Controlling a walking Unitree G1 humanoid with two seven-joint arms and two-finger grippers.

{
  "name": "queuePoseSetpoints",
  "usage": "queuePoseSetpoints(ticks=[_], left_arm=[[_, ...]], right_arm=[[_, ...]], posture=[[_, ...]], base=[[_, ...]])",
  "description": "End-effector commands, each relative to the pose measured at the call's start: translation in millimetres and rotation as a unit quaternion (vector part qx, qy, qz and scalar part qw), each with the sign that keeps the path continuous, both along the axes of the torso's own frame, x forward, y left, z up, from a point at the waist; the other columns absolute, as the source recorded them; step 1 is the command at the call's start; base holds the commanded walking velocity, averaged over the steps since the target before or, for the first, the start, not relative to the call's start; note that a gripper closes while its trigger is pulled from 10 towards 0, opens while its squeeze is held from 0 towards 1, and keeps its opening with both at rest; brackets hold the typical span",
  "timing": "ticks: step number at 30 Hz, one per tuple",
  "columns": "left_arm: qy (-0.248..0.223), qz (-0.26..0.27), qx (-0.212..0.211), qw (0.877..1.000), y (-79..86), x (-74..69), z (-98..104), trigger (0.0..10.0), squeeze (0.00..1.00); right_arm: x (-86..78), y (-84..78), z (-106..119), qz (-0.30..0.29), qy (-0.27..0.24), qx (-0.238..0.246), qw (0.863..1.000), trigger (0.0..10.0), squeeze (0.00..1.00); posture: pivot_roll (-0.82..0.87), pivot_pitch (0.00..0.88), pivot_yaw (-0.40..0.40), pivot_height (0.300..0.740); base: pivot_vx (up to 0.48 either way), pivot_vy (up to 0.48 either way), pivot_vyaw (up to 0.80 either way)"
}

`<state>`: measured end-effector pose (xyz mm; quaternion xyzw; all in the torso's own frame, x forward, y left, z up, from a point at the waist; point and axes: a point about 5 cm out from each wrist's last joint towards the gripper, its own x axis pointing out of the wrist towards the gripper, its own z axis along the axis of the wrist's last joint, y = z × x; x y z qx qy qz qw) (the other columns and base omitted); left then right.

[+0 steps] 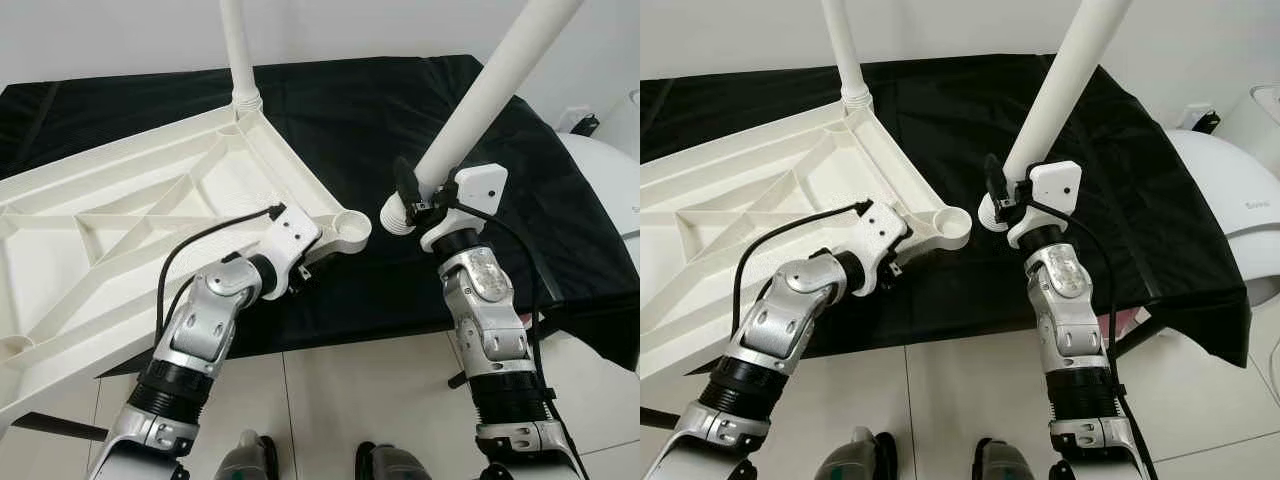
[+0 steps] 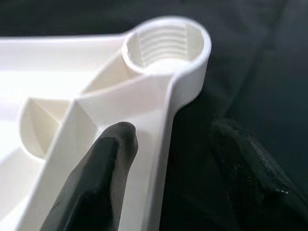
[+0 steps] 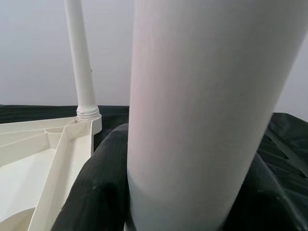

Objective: Building children table

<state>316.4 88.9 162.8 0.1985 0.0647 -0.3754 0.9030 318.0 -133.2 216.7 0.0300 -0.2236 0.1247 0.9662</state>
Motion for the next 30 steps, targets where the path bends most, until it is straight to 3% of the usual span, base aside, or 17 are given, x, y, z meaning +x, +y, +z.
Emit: queuePoseSetpoints(ticks=[1, 10, 11, 12, 13, 15, 16, 21, 22, 24, 25, 26, 27, 28, 29, 30], left_arm=[[0.006, 0.027, 0.01, 1.0, 0.9, 1.9, -5.1, 10.0, 0.0], [0.007, 0.032, 0.019, 0.999, -0.5, 8.9, -1.5, 10.0, 0.0], [0.009, 0.032, 0.019, 0.999, -0.6, 9.1, -1.8, 9.1, 0.0], [0.011, 0.031, 0.019, 0.999, -0.5, 9.2, -2.2, 9.1, 0.0], [0.011, 0.032, 0.019, 0.999, -0.1, 9.6, -2.2, 2.3, 0.0], [0.011, 0.032, 0.019, 0.999, 0.2, 9.8, -2.3, 2.3, 0.0], [0.012, 0.03, 0.021, 0.999, 0.7, 9.7, -2.4, 0.0, 0.0], [0.014, 0.031, 0.024, 0.999, 3.1, 9.1, -2.7, 0.0, 0.0], [0.016, 0.028, 0.027, 0.999, 4.2, 8.3, -3.3, 1.2, 0.0], [0.017, 0.027, 0.03, 0.999, 5.4, 7.5, -4.0, 1.1, 0.0], [0.02, 0.02, 0.033, 0.999, 7.1, 5.8, -4.8, 0.0, 0.0], [0.021, 0.016, 0.036, 0.999, 8.1, 4.7, -5.4, 0.0, 0.0], [0.024, 0.013, 0.039, 0.999, 9.6, 3.4, -6.0, 2.4, 0.0], [0.024, 0.013, 0.039, 0.999, 9.6, 3.4, -6.0, 2.4, 0.0], [0.027, 0.006, 0.044, 0.999, 10.6, 1.4, -6.8, 10.0, 0.0], [0.03, 0.002, 0.047, 0.998, 11.1, 0.1, -7.4, 10.0, 0.0]], right_arm=[[-2.9, -1.0, 3.0, -0.003, -0.008, -0.001, 1.0, 10.0, 0.0], [-3.7, -2.1, 3.0, -0.007, -0.008, 0.0, 1.0, 10.0, 0.0], [-3.7, -2.0, 3.0, -0.007, -0.008, 0.0, 1.0, 10.0, 0.0], [-3.7, -1.9, 2.9, -0.007, -0.008, 0.0, 1.0, 10.0, 0.0], [-3.7, -1.6, 3.1, -0.006, -0.009, 0.0, 1.0, 10.0, 0.0], [-3.7, -1.5, 3.2, -0.006, -0.009, 0.0, 1.0, 10.0, 0.0], [-3.6, -1.4, 3.4, -0.005, -0.009, 0.0, 1.0, 10.0, 0.0], [-3.6, -0.3, 3.3, -0.001, -0.009, -0.001, 1.0, 10.0, 0.0], [-3.6, 0.4, 3.4, 0.003, -0.009, -0.003, 1.0, 10.0, 0.0], [-3.5, 0.8, 3.5, 0.006, -0.008, -0.004, 1.0, 10.0, 0.0], [-3.3, 1.1, 3.6, 0.008, -0.008, -0.006, 1.0, 10.0, 0.0], [-3.2, 1.3, 3.7, 0.009, -0.008, -0.007, 1.0, 10.0, 0.0], [-2.9, 1.1, 3.9, 0.011, -0.008, -0.009, 1.0, 10.0, 0.0], [-2.9, 1.1, 3.9, 0.011, -0.008, -0.009, 1.0, 10.0, 0.0], [-2.7, 0.9, 4.0, 0.012, -0.008, -0.011, 1.0, 10.0, 0.0], [-2.6, 0.7, 4.1, 0.013, -0.008, -0.012, 1.0, 10.0, 0.0]], posture=[[-0.09, 0.152, 0.031, 0.74], [-0.09, 0.153, 0.034, 0.74], [-0.09, 0.15, 0.035, 0.74], [-0.09, 0.15, 0.035, 0.74], [-0.09, 0.15, 0.035, 0.74], [-0.09, 0.15, 0.035, 0.74], [-0.09, 0.15, 0.035, 0.74], [-0.09, 0.147, 0.036, 0.74], [-0.09, 0.145, 0.034, 0.74], [-0.09, 0.145, 0.034, 0.74], [-0.09, 0.145, 0.034, 0.74], [-0.09, 0.145, 0.034, 0.74], [-0.09, 0.145, 0.034, 0.74], [-0.09, 0.145, 0.034, 0.74], [-0.09, 0.144, 0.03, 0.74], [-0.09, 0.144, 0.03, 0.74]], base=[[0.0, 0.0, 0.0], [0.0, 0.0, 0.0], [0.0, 0.0, 0.0], [0.0, 0.0, 0.0], [0.0, 0.0, 0.0], [0.0, 0.0, 0.0], [0.0, 0.0, 0.0], [0.0, 0.0, 0.0], [0.0, 0.0, 0.0], [0.0, 0.0, 0.0], [0.0, 0.0, 0.0], [0.0, 0.0, 0.0], [0.0, 0.0, 0.0], [0.0, 0.0, 0.0], [0.0, 0.0, 0.0], [0.0, 0.0, 0.0]])
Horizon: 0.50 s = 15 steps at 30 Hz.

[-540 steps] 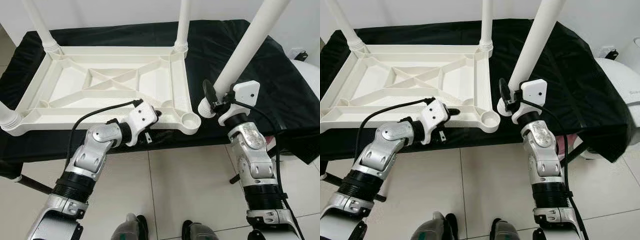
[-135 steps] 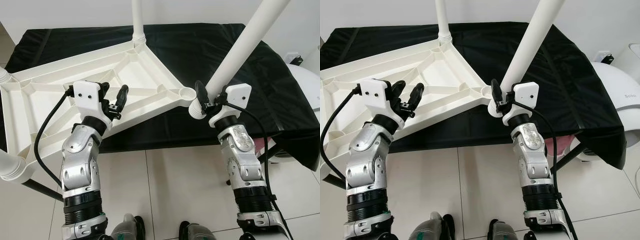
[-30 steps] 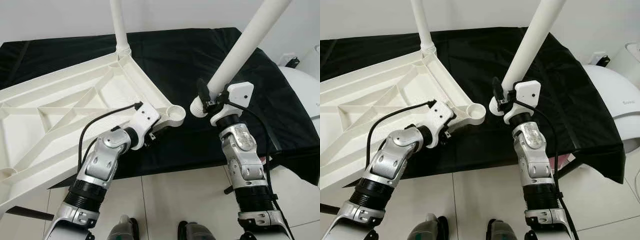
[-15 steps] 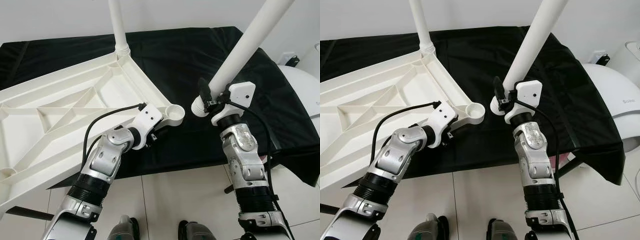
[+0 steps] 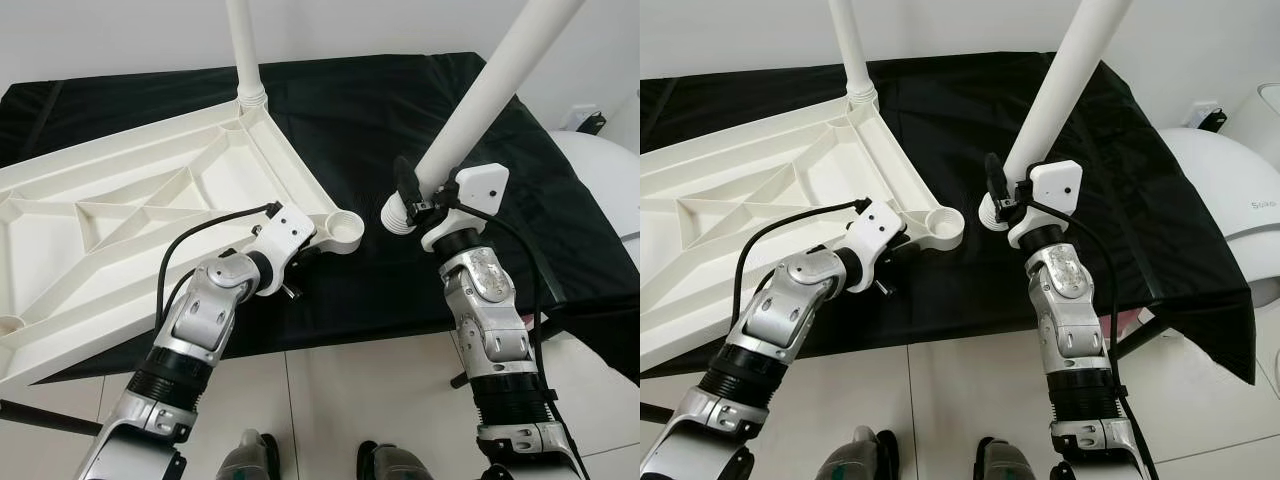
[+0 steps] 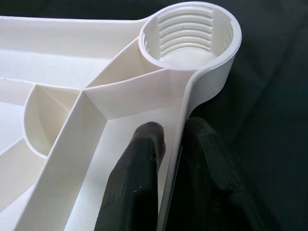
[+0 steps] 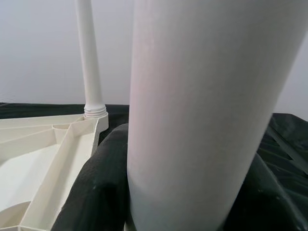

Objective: Building children table

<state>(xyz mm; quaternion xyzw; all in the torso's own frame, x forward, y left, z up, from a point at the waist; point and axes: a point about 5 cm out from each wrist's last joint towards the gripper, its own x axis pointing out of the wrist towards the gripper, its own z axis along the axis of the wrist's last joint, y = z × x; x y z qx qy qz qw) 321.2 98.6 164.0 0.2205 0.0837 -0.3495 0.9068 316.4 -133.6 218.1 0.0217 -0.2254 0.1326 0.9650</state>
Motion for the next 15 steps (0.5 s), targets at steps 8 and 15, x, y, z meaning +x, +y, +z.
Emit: queuePoseSetpoints(ticks=[8, 15], left_arm=[[0.039, -0.053, 0.026, 0.997, 2.5, -15.7, -10.4, 10.0, 0.0], [0.038, -0.063, 0.029, 0.997, 2.8, -19.9, -8.9, 10.0, 0.0]], right_arm=[[0.3, 9.4, 3.4, 0.055, 0.001, -0.014, 0.998, 10.0, 0.0], [0.8, 22.9, 6.1, 0.144, 0.014, -0.026, 0.989, 10.0, 0.0]], posture=[[-0.09, 0.139, 0.031, 0.74], [-0.09, 0.143, 0.026, 0.74]], base=[[0.0, 0.0, 0.0], [0.0, 0.0, 0.0]])
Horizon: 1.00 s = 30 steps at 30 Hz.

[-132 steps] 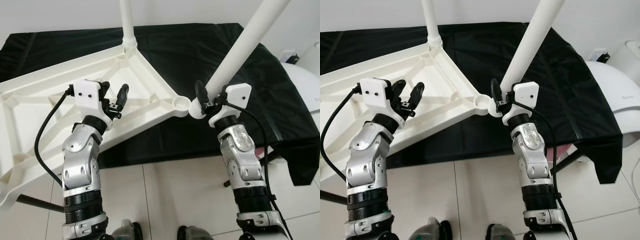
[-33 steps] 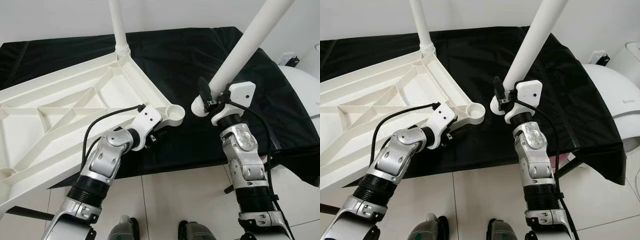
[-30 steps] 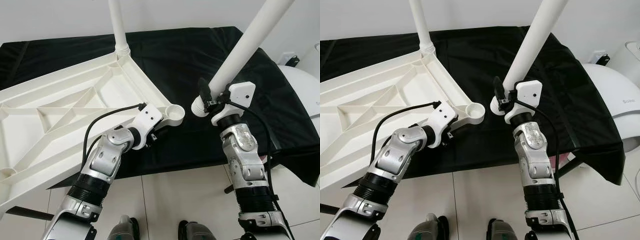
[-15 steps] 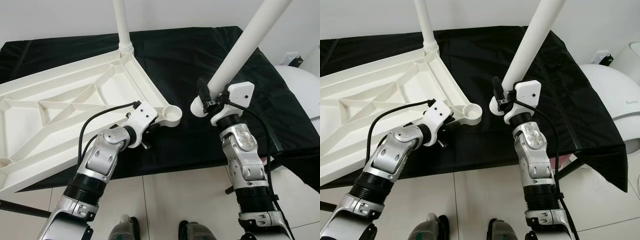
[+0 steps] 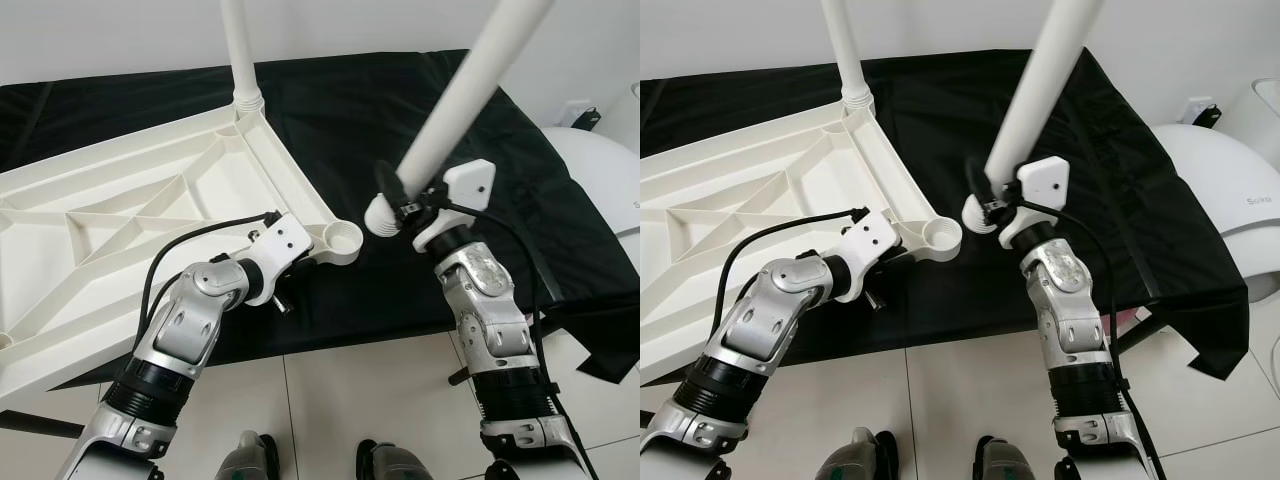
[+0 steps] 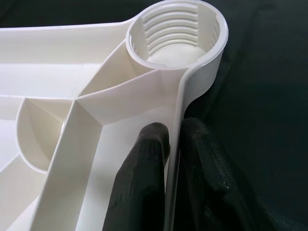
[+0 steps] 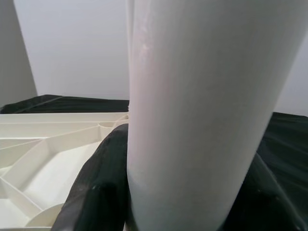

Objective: Building children table

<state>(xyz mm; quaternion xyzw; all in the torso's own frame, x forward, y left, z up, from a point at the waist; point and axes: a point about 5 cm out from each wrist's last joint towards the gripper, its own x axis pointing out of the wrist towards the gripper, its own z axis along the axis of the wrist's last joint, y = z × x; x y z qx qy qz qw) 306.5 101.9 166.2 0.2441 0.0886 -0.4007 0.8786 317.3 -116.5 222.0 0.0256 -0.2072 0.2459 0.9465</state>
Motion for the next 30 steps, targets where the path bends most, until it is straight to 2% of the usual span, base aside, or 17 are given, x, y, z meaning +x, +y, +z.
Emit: queuePoseSetpoints(ticks=[1, 3, 12, 18, 30], left_arm=[[0.028, -0.006, 0.005, 1.0, -0.6, -5.2, -11.2, 10.0, 0.0], [0.026, -0.001, 0.003, 1.0, -0.5, -3.8, -10.0, 10.0, 0.0], [0.026, 0.012, 0.003, 1.0, 2.3, -1.8, -7.9, 10.0, 0.0], [0.027, 0.013, 0.004, 1.0, 4.6, -2.5, -7.4, 10.0, 0.0], [0.028, 0.019, 0.003, 0.999, 8.0, -3.8, -4.3, 10.0, 0.0]], right_arm=[[-0.1, 5.8, 2.1, 0.031, 0.003, -0.002, 1.0, 10.0, 0.0], [-0.6, 15.4, 5.3, 0.086, 0.007, -0.006, 0.996, 10.0, 0.0], [-0.4, 24.9, 4.9, 0.157, 0.027, -0.005, 0.987, 10.0, 0.0], [0.1, 22.7, -1.7, 0.173, 0.042, -0.012, 0.984, 10.0, 0.0], [10.2, 6.7, -26.7, 0.166, 0.087, -0.028, 0.982, 10.0, 0.0]], posture=[[-0.09, 0.143, 0.026, 0.74], [-0.08, 0.146, 0.022, 0.74], [-0.08, 0.15, 0.017, 0.74], [-0.08, 0.15, 0.017, 0.74], [-0.08, 0.158, 0.014, 0.74]], base=[[0.0, 0.0, 0.0], [0.0, 0.0, 0.0], [0.0, 0.0, 0.0], [0.0, 0.0, 0.0], [0.0, 0.0, 0.0]])
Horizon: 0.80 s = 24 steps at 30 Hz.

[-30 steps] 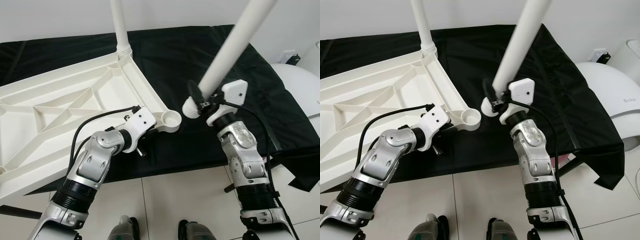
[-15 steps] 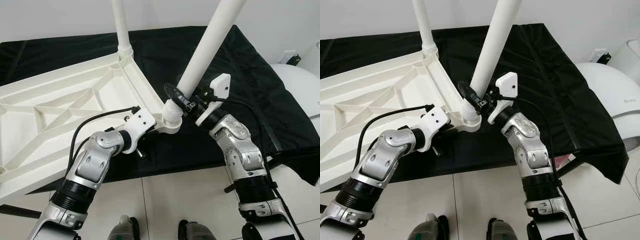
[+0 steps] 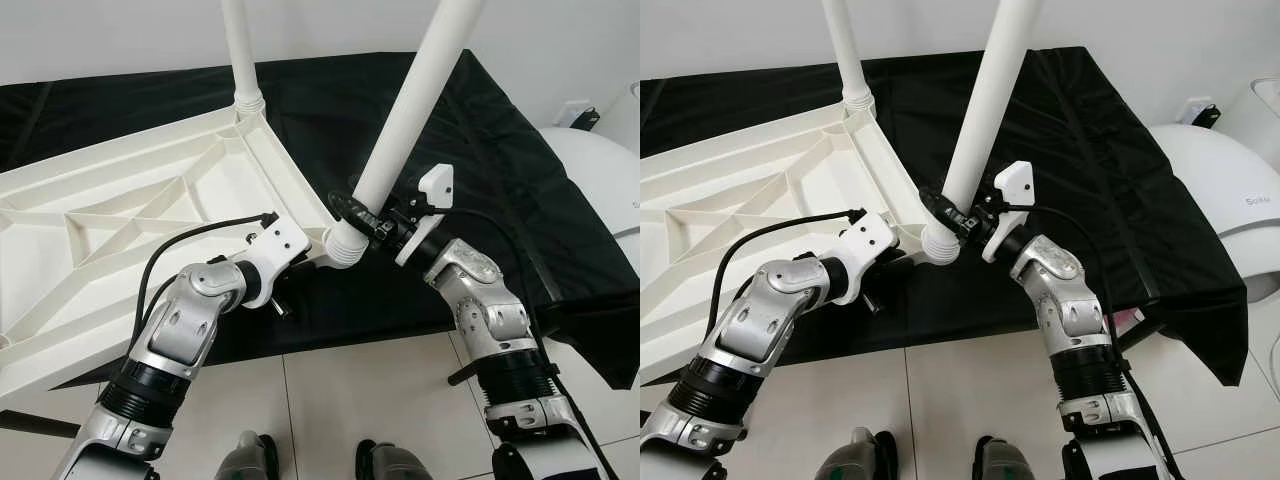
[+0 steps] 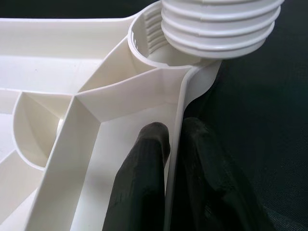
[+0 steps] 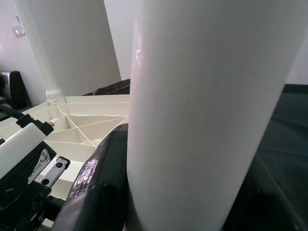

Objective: Building children table

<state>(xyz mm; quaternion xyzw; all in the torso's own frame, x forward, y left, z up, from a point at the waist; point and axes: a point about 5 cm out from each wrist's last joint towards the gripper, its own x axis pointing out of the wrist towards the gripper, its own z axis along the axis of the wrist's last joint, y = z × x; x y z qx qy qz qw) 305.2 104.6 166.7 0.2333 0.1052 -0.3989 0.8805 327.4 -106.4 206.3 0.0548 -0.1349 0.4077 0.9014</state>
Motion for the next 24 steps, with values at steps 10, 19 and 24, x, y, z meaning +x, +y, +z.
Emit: queuePoseSetpoints(ticks=[10, 19, 24], left_arm=[[0.012, 0.007, 0.007, 1.0, 5.1, -8.1, -3.0, 10.0, 0.0], [0.01, 0.01, 0.002, 1.0, 3.7, -10.6, -1.7, 10.0, 0.0], [0.011, 0.012, -0.001, 1.0, 1.8, -11.0, -1.9, 10.0, 0.0]], right_arm=[[15.4, -8.5, -8.0, -0.005, 0.014, -0.024, 1.0, 10.0, 0.0], [18.5, 4.8, -0.9, 0.041, -0.01, -0.049, 0.998, 10.0, 0.0], [16.4, 13.3, 2.8, 0.064, -0.021, -0.046, 0.997, 10.0, 0.0]], posture=[[-0.07, 0.158, 0.011, 0.74], [-0.06, 0.162, 0.003, 0.74], [-0.06, 0.158, -0.004, 0.74]], base=[[0.0, 0.0, 0.0], [0.0, 0.0, 0.0], [0.0, 0.0, 0.0]])
